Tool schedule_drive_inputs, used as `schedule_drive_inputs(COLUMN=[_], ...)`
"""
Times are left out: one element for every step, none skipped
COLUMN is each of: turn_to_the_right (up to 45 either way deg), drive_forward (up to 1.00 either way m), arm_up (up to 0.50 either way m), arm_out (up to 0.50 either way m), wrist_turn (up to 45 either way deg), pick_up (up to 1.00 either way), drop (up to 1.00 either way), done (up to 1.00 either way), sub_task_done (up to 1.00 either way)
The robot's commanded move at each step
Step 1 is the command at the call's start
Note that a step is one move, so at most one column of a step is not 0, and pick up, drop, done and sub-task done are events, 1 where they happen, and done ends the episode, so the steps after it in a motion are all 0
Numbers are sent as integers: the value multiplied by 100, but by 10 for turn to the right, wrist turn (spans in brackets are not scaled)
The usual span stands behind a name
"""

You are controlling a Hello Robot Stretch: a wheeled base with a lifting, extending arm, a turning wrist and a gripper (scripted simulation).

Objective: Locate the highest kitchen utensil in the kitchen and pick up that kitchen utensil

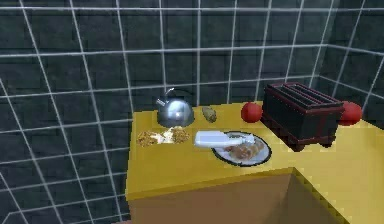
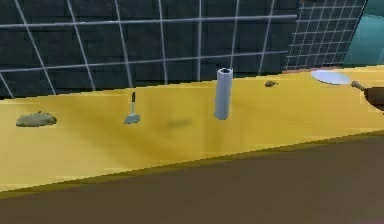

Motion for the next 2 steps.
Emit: schedule_drive_inputs(turn_to_the_right=[300, 0], drive_forward=[0, 25], arm_up=[0, 0], arm_out=[0, 0], wrist_turn=[0, 0], pick_up=[0, 0], drop=[0, 0], done=[0, 0], sub_task_done=[0, 0])
